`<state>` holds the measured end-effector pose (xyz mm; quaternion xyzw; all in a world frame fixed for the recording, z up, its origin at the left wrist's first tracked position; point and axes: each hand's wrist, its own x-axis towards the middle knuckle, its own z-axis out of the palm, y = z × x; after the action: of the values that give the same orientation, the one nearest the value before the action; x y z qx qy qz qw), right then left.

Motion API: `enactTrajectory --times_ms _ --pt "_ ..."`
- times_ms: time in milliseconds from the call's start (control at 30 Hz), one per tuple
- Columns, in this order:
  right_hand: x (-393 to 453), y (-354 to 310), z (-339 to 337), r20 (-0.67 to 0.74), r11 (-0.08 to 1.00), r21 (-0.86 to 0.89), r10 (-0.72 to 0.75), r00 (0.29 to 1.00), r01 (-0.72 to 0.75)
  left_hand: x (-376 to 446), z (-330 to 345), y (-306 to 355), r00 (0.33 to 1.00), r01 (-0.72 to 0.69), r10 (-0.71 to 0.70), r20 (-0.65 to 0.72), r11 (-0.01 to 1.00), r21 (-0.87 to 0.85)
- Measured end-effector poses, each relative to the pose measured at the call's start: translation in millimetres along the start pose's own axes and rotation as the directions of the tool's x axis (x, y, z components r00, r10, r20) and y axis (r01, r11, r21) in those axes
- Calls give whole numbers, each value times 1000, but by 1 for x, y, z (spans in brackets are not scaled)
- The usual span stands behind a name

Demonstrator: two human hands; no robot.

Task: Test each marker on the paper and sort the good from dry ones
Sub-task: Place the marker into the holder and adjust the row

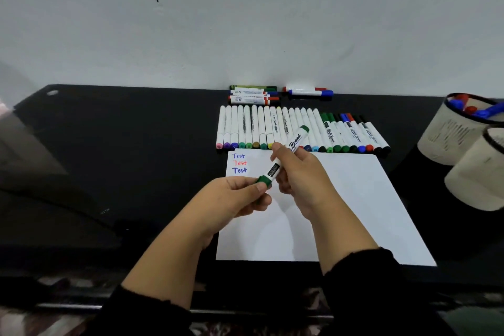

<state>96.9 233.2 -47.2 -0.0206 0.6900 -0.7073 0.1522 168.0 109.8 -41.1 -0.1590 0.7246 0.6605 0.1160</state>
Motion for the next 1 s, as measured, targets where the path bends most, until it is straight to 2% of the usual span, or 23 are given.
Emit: enactTrajectory --times_ms 367,467,733,867,1000 --pt "-2 2 20 -25 1000 12 -24 999 25 -1 -11 -5 998 16 -6 62 987 -157" --pt "-2 2 22 -44 999 -25 -33 998 32 -2 -9 -5 999 29 -26 33 996 -82" --pt "-2 -1 24 -161 996 -89 5 987 -19 -1 3 -6 987 -14 25 -161 998 66" --pt "-3 -1 27 -165 992 -117 16 986 -36 -4 6 -5 979 -12 32 -200 995 100" --pt "-2 -2 28 -186 988 -145 28 982 -56 -5 8 -5 967 -18 84 -240 964 267"
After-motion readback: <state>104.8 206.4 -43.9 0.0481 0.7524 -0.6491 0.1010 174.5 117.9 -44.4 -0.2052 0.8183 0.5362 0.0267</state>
